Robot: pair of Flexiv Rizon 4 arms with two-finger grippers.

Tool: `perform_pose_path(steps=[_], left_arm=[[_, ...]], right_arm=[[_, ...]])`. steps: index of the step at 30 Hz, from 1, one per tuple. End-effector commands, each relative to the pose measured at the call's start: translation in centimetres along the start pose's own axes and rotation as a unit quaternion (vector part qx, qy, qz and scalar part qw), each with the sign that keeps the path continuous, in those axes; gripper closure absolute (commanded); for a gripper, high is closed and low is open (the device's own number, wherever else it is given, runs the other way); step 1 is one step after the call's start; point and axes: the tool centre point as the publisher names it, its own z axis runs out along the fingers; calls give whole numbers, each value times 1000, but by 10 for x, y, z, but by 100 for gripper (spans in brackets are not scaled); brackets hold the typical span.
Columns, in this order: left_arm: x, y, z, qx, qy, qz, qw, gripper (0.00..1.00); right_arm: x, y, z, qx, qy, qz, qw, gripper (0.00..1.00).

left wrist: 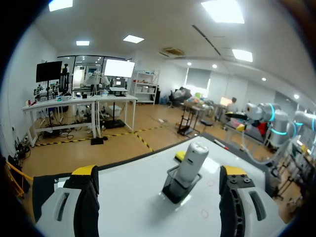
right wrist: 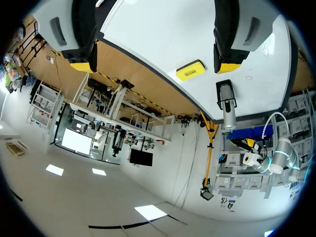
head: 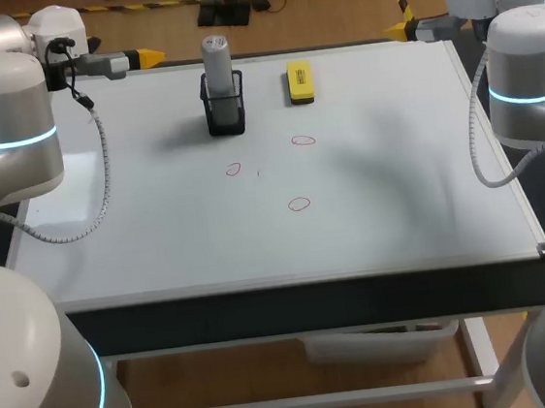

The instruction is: Pick up the inspection probe, press it on each red-marked spot on the whiteboard one by one, put down the probe, pick up the eraser, and wipe off all the red marks.

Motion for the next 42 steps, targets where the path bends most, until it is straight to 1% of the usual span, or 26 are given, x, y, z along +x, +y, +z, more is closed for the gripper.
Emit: perform_pose_path(steps=[1,21,24,28,29,30,31,33,36,42], left_arm=[[0,0,0,0,0,0,1000,0],[0,0,0,0,0,0,1000,0],[-2,2,2,5,18,17,1000,0],[2,4,5,10,66,42,997,0],[4,4,7,12,87,49,995,0],[4,4,8,12,91,52,994,0],[5,5,10,17,115,58,992,0],[8,6,13,18,138,69,988,0],[13,6,18,24,187,77,979,0],[20,11,31,20,260,99,960,0]], right_arm=[[0,0,0,1,0,0,1000,0],[0,0,0,1,0,0,1000,0],[0,0,0,1,0,0,1000,0],[0,0,0,1,0,0,1000,0],[0,0,0,1,0,0,1000,0],[0,0,0,1,0,0,1000,0],[0,0,0,1,0,0,1000,0],[0,0,0,1,0,0,1000,0],[0,0,0,1,0,0,1000,0],[0,0,0,1,0,0,1000,0]])
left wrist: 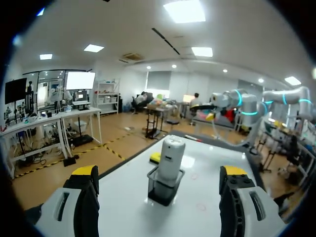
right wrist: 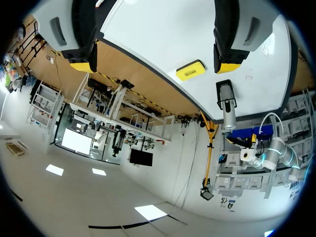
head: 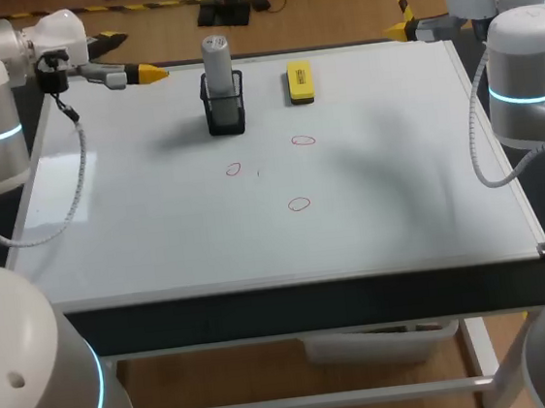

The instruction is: Pick up the inspection probe, press it on each red-marked spot on the whiteboard one by one, put down the probe, pick up the eraser, and wipe off all the red marks.

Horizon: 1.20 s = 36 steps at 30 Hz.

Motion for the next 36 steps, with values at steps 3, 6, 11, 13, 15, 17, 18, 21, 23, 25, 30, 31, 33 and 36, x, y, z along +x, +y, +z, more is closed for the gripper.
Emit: perform_pose_path(steps=[3,6,11,13,15,17,18,21,23,25,30,31,33,36], left_arm=[[-9,6,15,1,118,9,993,0],[-6,6,20,8,144,16,989,0],[-2,9,29,27,191,19,981,0],[-1,10,32,34,214,19,976,0],[1,11,34,40,225,20,973,0],[2,12,37,40,236,23,971,0],[3,12,39,40,240,25,970,0],[6,12,45,48,258,26,965,0],[6,13,49,66,282,14,957,0],[6,15,54,65,286,15,956,0],[9,16,68,64,290,17,955,0],[9,16,71,65,291,17,954,0],[10,17,76,67,293,16,954,0],[11,17,85,67,292,17,954,0]], right_arm=[[0,0,0,1,0,0,1000,0],[0,0,0,1,0,0,1000,0],[0,0,0,1,0,0,1000,0],[0,0,0,1,0,0,1000,0],[0,0,0,1,0,0,1000,0],[0,0,0,1,0,0,1000,0],[0,0,0,1,0,0,1000,0],[0,0,0,1,0,0,1000,0],[0,0,0,1,0,0,1000,0],[0,0,0,1,0,0,1000,0],[0,0,0,1,0,0,1000,0],[0,0,0,1,0,0,1000,0],[0,0,0,1,0,0,1000,0],[0,0,0,1,0,0,1000,0]])
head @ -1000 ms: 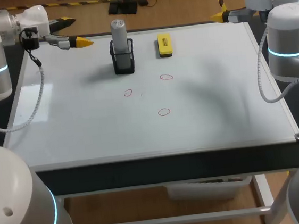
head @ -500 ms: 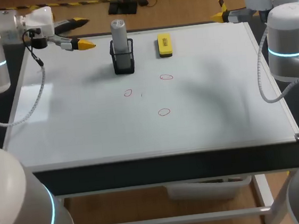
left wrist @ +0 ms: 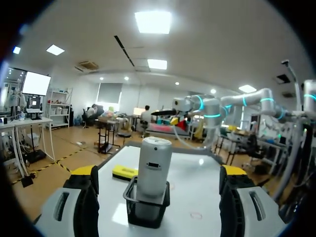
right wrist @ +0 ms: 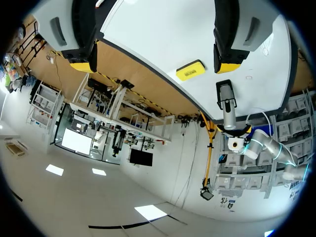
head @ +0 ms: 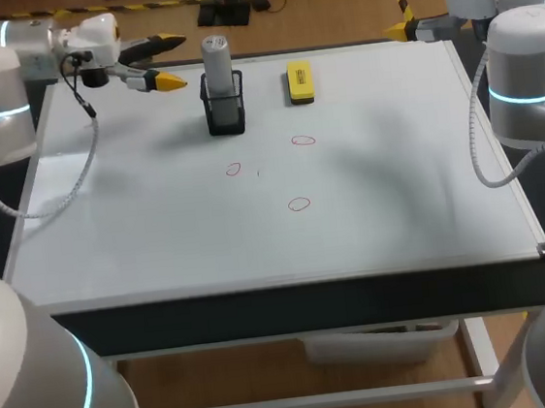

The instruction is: Pick up the inspection probe, press it on each red-marked spot on the whiteboard one by one, put down the probe, pick up the eraser, and wipe off all the red marks.

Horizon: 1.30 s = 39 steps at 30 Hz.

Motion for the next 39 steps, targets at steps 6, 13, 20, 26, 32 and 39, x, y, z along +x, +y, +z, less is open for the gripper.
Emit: perform_pose_path(steps=[6,13,20,26,32,39], left_arm=[[-17,4,19,7,61,4,998,0],[-15,7,35,9,68,8,998,0],[-11,13,48,17,47,7,999,0],[-9,15,60,23,39,8,999,0],[-12,15,68,22,21,12,999,0],[-12,17,78,22,5,12,1000,0]], right_arm=[[0,0,0,1,1,0,1000,0],[0,0,0,1,1,0,1000,0],[0,0,0,1,1,0,1000,0],[0,0,0,1,1,0,1000,0],[0,0,0,1,1,0,1000,0],[0,0,0,1,1,0,1000,0]])
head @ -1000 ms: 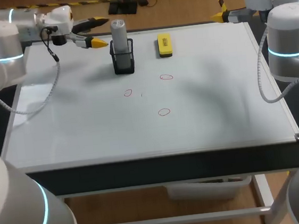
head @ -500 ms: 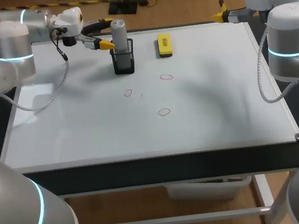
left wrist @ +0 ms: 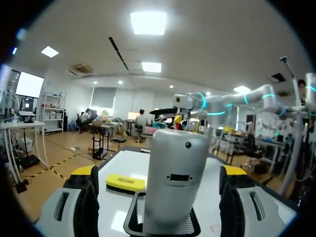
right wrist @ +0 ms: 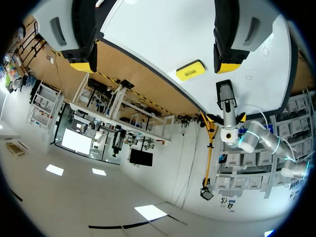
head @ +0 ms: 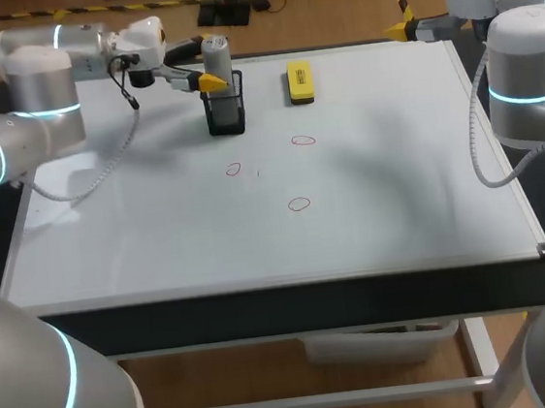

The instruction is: Pick up the inspection probe, press it on each red-marked spot on the whiteboard one by one, put down the probe, pick up the eraser, and wipe off all the red marks.

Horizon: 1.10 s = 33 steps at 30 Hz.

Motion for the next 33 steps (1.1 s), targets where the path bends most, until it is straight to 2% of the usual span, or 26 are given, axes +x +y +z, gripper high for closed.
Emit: perform_pose_path(steps=[1,21,22,27,30,31,32,33], left_arm=[[8,1,7,-2,-16,2,1000,0],[2,-6,15,-1,-13,8,1000,0],[2,-6,15,-1,-13,7,1000,2],[-1,-4,14,-4,-15,5,1000,0],[-1,-2,14,-3,-17,3,1000,4],[-1,-2,15,-3,-16,2,1000,24],[-1,-2,15,-3,-16,1,1000,29],[-1,-1,15,-2,-15,1,1000,53]], right_arm=[[0,0,0,1,1,0,1000,0],[0,0,0,1,1,0,1000,0],[0,0,0,1,1,0,1000,0],[0,0,0,1,1,0,1000,0],[0,0,0,1,1,0,1000,0],[0,0,0,1,1,0,1000,0],[0,0,0,1,1,0,1000,0],[0,0,0,1,1,0,1000,0]])
